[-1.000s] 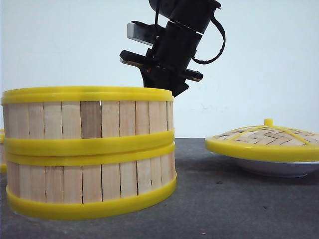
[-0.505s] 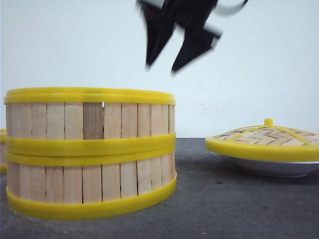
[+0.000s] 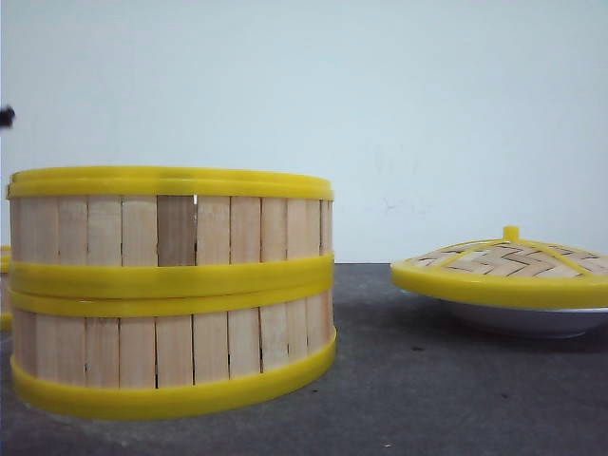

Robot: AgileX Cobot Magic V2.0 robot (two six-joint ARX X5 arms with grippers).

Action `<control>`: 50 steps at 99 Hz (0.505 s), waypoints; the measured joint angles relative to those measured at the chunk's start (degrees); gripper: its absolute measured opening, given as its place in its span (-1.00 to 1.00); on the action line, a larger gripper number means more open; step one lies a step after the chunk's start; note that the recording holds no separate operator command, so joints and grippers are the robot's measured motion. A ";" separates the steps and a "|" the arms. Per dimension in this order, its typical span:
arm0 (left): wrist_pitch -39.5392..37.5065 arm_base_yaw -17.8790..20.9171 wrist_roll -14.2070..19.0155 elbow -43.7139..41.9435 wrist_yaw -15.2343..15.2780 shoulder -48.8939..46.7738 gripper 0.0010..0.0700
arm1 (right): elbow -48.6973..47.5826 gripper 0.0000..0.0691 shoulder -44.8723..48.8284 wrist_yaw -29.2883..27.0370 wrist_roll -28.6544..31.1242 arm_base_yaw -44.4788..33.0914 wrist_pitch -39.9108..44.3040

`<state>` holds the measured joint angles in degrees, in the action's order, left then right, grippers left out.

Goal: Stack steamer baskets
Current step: 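Withdraw the right gripper and reach the left gripper to the farthest basket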

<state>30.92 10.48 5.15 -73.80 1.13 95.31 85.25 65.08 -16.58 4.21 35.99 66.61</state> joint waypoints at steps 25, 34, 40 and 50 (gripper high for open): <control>-0.52 0.00 0.00 -0.28 0.00 7.82 0.30 | 0.00 0.11 -4.39 -1.07 2.80 0.00 2.21; -0.55 0.00 0.00 -0.28 -0.02 8.35 -0.11 | 0.00 0.11 -4.81 -1.44 3.50 0.00 3.06; -0.57 0.00 0.00 -0.28 -0.02 8.37 -0.56 | 0.00 0.11 -4.76 -1.49 3.80 0.00 3.80; -0.63 0.15 0.15 -0.28 0.20 8.37 -0.91 | 0.00 0.11 -4.66 -1.53 4.28 0.00 4.59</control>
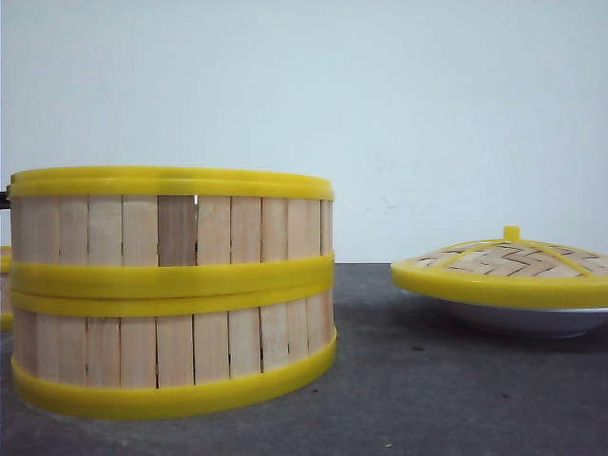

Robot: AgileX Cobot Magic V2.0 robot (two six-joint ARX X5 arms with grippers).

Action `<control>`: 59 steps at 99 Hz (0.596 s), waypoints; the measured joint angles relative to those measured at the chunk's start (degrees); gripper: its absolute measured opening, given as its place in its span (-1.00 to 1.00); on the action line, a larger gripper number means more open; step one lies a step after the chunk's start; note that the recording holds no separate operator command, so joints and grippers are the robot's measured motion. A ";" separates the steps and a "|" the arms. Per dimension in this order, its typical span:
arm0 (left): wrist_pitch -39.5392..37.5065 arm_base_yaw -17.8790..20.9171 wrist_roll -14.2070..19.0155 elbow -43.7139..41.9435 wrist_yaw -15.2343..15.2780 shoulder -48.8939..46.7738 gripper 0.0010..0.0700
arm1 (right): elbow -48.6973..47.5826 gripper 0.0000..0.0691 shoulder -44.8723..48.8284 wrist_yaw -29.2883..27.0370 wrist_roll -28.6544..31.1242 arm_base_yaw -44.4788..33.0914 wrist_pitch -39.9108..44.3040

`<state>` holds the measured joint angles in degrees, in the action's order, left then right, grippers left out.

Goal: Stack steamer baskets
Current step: 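Withdraw the right gripper and reach the left gripper to the farthest basket, then grasp the farthest bun basket rim with the left gripper and lift it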

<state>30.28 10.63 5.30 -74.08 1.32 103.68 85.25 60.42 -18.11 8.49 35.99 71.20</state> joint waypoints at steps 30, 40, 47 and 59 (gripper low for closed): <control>1.29 0.42 -0.15 -1.18 -1.18 0.02 -0.97 | 0.00 0.11 0.00 -0.09 0.59 0.00 0.48; 3.43 0.81 -0.59 -3.76 -2.82 -0.33 -0.97 | 0.00 0.11 -0.02 -0.13 0.61 0.00 1.01; 5.46 0.83 -1.36 -5.79 -2.93 -1.42 -0.97 | 0.00 0.11 -0.02 -0.13 0.61 0.00 1.22; 8.83 0.85 -1.77 -10.58 -4.57 -4.42 -0.97 | -1.14 0.11 -0.72 -1.38 0.63 0.00 0.31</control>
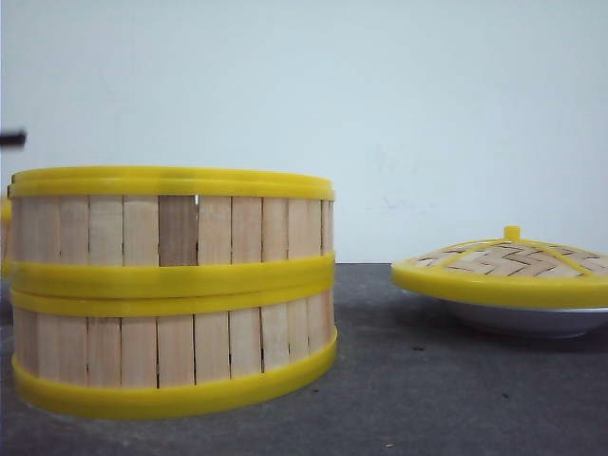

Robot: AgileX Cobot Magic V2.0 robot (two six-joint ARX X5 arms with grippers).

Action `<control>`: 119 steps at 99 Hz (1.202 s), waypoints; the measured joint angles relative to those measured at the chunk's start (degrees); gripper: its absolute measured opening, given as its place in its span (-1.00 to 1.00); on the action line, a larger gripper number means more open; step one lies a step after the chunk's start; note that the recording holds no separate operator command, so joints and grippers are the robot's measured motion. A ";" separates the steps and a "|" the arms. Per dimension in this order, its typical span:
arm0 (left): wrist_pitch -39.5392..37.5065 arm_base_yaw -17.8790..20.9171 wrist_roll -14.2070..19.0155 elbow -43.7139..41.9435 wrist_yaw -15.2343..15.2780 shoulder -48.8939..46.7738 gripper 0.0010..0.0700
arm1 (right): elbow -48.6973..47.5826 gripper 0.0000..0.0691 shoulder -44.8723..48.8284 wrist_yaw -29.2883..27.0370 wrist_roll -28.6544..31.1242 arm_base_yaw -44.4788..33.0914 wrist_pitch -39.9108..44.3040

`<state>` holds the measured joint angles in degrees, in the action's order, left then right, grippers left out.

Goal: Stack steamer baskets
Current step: 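Grasp the farthest bun basket rim with the left gripper and lift it, then lower the held basket onto the two-basket stack and open the left gripper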

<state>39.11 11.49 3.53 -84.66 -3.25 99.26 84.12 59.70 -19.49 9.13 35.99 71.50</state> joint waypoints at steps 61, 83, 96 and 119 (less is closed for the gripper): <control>25.22 -9.05 -5.77 -15.52 -11.89 -12.63 -0.97 | -32.17 0.11 -21.55 4.02 3.17 -3.80 -11.28; 27.19 -18.43 -6.12 -12.74 -6.10 -14.40 -0.97 | -32.85 0.11 -23.98 5.97 3.34 -3.82 -12.22; 23.80 -23.65 -5.79 -5.14 -6.01 -16.94 -0.97 | -32.85 0.11 -23.74 5.97 3.32 -3.82 -12.24; 17.49 -26.36 -4.02 4.72 -6.05 -19.15 -0.97 | -32.85 0.11 -23.74 5.97 3.32 -3.82 -12.24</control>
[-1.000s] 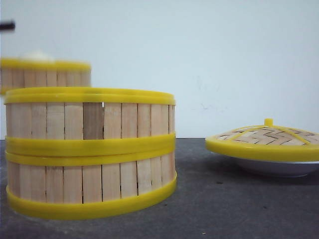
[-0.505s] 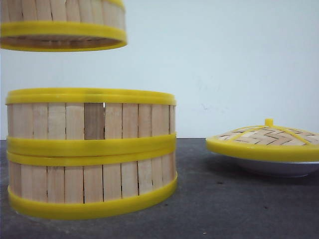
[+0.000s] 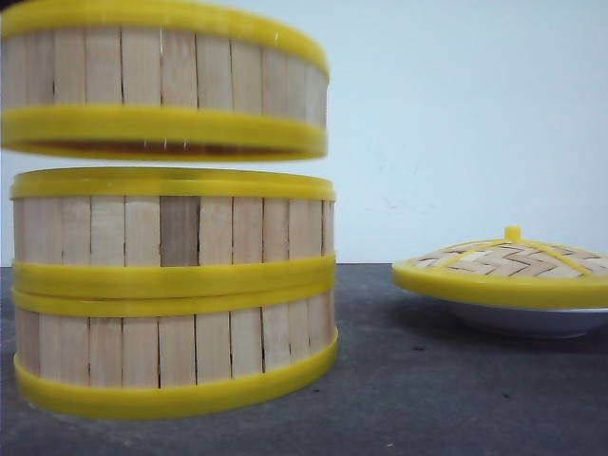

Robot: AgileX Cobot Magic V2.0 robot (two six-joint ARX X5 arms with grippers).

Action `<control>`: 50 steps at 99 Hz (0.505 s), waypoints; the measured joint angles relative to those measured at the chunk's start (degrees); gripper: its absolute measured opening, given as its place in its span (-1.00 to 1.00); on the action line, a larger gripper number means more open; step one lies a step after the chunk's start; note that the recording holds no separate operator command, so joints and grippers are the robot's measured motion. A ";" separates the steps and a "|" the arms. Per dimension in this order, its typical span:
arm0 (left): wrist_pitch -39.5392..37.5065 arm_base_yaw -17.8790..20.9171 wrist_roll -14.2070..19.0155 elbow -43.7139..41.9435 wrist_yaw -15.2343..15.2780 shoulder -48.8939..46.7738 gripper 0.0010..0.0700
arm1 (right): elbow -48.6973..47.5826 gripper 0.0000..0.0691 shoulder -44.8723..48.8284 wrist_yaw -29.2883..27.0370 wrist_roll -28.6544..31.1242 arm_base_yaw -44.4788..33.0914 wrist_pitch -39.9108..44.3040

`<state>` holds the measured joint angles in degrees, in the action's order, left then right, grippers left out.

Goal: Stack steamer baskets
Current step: 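Lower the held basket onto the two-basket stack and open the left gripper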

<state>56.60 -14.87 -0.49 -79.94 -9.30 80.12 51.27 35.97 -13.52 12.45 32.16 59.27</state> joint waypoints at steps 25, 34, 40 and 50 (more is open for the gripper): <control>-1.86 0.00 1.38 2.01 0.04 0.37 -0.97 | 0.00 0.11 0.02 0.00 0.02 0.00 -0.02; -2.58 -0.22 1.51 2.01 0.00 0.92 -0.97 | 0.00 0.11 0.02 0.00 0.00 0.00 -0.02; -3.15 -0.44 1.66 2.01 -0.04 1.31 -0.97 | 0.00 0.11 0.02 0.00 0.02 0.00 -0.02; -3.65 -0.79 1.70 2.01 0.00 1.49 -0.97 | 0.00 0.11 0.02 0.00 0.00 0.00 -0.04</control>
<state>52.95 -15.66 1.21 -77.93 -9.30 81.60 51.27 35.99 -13.52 12.45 32.16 59.22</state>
